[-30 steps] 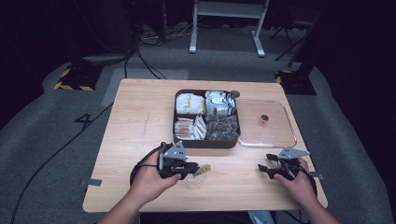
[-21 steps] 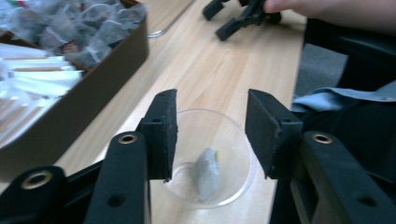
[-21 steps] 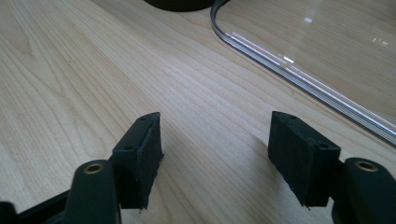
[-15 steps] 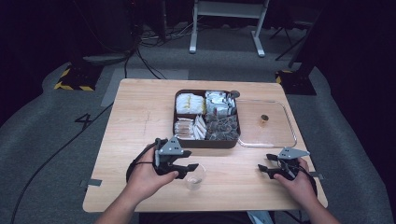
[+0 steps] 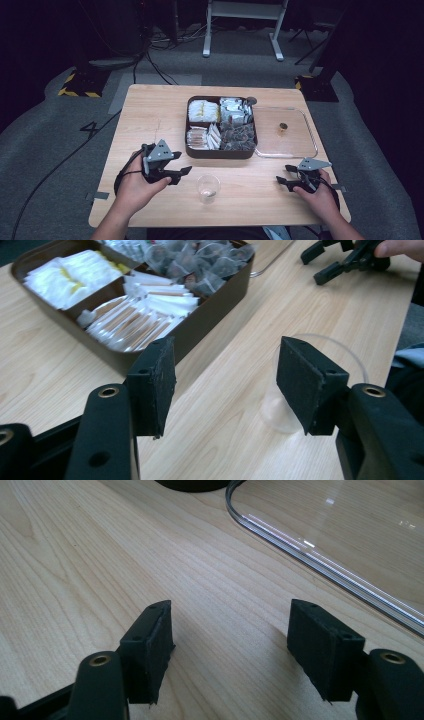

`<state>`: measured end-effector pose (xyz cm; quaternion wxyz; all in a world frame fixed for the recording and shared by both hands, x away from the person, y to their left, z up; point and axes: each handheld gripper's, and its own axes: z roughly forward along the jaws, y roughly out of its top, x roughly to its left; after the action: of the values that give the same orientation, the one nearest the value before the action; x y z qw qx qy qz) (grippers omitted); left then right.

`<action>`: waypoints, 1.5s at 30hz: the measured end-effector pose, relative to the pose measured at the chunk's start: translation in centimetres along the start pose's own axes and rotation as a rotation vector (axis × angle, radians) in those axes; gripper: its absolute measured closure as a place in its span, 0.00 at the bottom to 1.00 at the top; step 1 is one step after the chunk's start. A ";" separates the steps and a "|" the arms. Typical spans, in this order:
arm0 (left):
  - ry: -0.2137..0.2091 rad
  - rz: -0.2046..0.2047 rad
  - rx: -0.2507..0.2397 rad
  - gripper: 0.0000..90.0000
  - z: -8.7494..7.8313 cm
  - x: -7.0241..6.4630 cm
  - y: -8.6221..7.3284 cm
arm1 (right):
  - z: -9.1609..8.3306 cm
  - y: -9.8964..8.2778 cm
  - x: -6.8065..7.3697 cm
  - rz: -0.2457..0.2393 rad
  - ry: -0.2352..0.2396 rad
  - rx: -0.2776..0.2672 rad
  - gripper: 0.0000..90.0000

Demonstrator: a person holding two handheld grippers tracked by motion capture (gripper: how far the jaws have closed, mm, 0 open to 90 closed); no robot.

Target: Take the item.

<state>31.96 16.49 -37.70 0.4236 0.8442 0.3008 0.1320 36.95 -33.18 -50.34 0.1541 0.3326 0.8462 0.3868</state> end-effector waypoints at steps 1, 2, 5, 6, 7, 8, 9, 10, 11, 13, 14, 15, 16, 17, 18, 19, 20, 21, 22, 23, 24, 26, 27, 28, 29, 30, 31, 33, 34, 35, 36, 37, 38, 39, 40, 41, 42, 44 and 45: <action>0.008 -0.004 -0.002 0.46 -0.2 0.1 -0.2 | 0.0 0.0 0.0 0.000 0.000 0.000 0.39; 0.014 -0.007 0.000 0.45 -0.5 0.2 -0.4 | 0.0 0.0 0.0 0.000 0.000 0.000 0.39; 0.027 -0.016 0.007 0.45 -0.9 0.6 -1.1 | 0.0 0.0 0.0 0.000 0.000 0.000 0.39; 0.031 -0.015 0.009 0.44 -0.9 0.8 -1.2 | 0.0 0.0 0.0 0.000 0.000 0.000 0.39; 0.036 -0.015 0.012 0.44 -1.0 0.9 -1.5 | 0.0 0.0 0.0 0.000 0.000 0.000 0.39; 0.046 -0.019 0.013 0.44 -1.0 1.0 -1.7 | 0.0 0.0 0.0 0.001 0.000 0.000 0.39; 0.054 -0.014 0.018 0.43 -1.1 1.1 -1.9 | 0.0 0.0 0.0 0.000 0.000 0.000 0.39; 0.060 -0.008 0.022 0.43 -1.1 1.2 -2.2 | 0.0 0.0 0.0 0.000 0.000 0.000 0.39; 0.069 -0.008 0.026 0.42 -1.1 1.3 -2.4 | 0.0 0.0 0.0 0.001 0.001 0.000 0.38; 0.081 -0.002 0.046 0.40 -1.2 1.5 -3.0 | 0.0 0.0 0.0 0.002 0.001 0.000 0.38; 0.092 -0.005 0.051 0.40 -1.3 1.6 -3.2 | 0.0 0.0 0.0 0.002 0.001 0.000 0.38; 0.101 -0.008 0.059 0.39 -1.3 1.7 -3.5 | 0.0 0.0 0.0 0.003 0.001 0.000 0.38; 0.108 -0.012 0.065 0.39 -1.4 1.9 -3.8 | 0.0 0.0 0.0 0.002 0.001 0.000 0.38; 0.113 -0.016 0.070 0.39 -1.5 2.0 -4.0 | 0.0 0.0 0.0 0.003 0.001 0.000 0.38; 0.120 -0.024 0.071 0.39 -1.7 2.1 -4.3 | 0.1 0.0 0.0 0.002 0.001 0.000 0.38; 0.126 -0.031 0.077 0.39 -1.8 2.3 -4.5 | 0.1 0.1 0.0 0.003 0.001 0.001 0.38; 0.131 -0.038 0.082 0.39 -1.9 2.4 -4.8 | 0.1 0.1 0.0 0.004 0.001 0.001 0.38; 0.141 -0.044 0.086 0.38 -2.1 2.6 -5.1 | 0.1 0.1 0.0 0.003 0.000 0.001 0.38; 0.144 -0.050 0.089 0.38 -2.1 2.7 -5.3 | 0.1 0.1 0.0 0.004 0.000 0.001 0.38; 0.152 -0.057 0.095 0.37 -2.3 2.9 -5.5 | 0.1 0.1 0.0 0.004 0.000 0.001 0.38; 0.155 -0.064 0.102 0.37 -2.3 3.1 -5.8 | 0.1 0.1 0.0 0.004 0.000 0.001 0.38; 0.166 -0.074 0.123 0.37 -2.4 3.3 -6.3 | 0.1 0.1 0.0 0.003 0.000 0.001 0.38; 0.172 -0.079 0.132 0.37 -2.4 3.4 -6.6 | 0.1 0.1 0.0 0.003 0.000 0.001 0.38; 0.178 -0.083 0.140 0.36 -2.4 3.5 -6.9 | 0.1 0.1 0.0 0.004 0.000 0.001 0.38; 0.181 -0.086 0.153 0.36 -2.3 3.7 -7.3 | 0.1 0.1 0.0 0.003 0.000 0.001 0.38; 0.182 -0.090 0.159 0.36 -2.3 3.7 -7.5 | 0.1 0.1 0.0 0.003 0.000 0.001 0.38; 0.187 -0.098 0.166 0.36 -2.3 3.8 -7.9 | 0.1 0.1 0.0 0.003 0.000 0.001 0.38; 0.194 -0.107 0.176 0.36 -2.2 4.1 -8.5 | 0.1 0.1 0.0 0.004 0.000 0.001 0.38; 0.196 -0.110 0.181 0.36 -2.2 4.2 -8.8 | 0.1 0.1 0.0 0.003 0.000 0.001 0.38; 0.194 -0.112 0.184 0.36 -2.2 4.3 -9.1 | 0.1 0.1 0.0 0.003 0.000 0.001 0.38; 0.190 -0.121 0.189 0.36 -2.1 4.3 -9.4 | 0.1 0.1 0.0 0.003 0.000 0.001 0.38; 0.189 -0.126 0.190 0.36 -1.9 4.4 -9.8 | 0.1 0.1 0.0 0.004 0.000 0.001 0.38; 0.191 -0.129 0.195 0.36 -1.8 4.5 -10.0 | 0.1 0.1 0.0 0.003 0.000 0.001 0.38; 0.189 -0.139 0.196 0.36 -1.7 4.5 -10.3 | 0.1 0.1 0.0 0.004 0.000 0.001 0.38; 0.190 -0.140 0.200 0.36 -1.6 4.6 -10.5 | 0.1 0.1 0.0 0.004 0.000 0.001 0.38; 0.199 -0.138 0.205 0.36 -1.5 4.7 -10.7 | 0.1 0.1 0.0 0.004 0.000 0.001 0.38; 0.202 -0.142 0.207 0.36 -1.4 4.8 -10.9 | 0.1 0.1 0.0 0.003 0.000 0.001 0.38; 0.209 -0.143 0.211 0.36 -1.2 4.9 -11.2 | 0.1 0.1 0.0 0.004 0.000 0.001 0.38; 0.209 -0.145 0.214 0.36 -1.2 5.0 -11.3 | 0.1 0.1 0.0 0.003 0.000 0.001 0.38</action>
<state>30.84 25.55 -46.17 0.3062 0.8422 0.4157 0.1554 37.00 -33.10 -50.34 0.1533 0.3342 0.8458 0.3865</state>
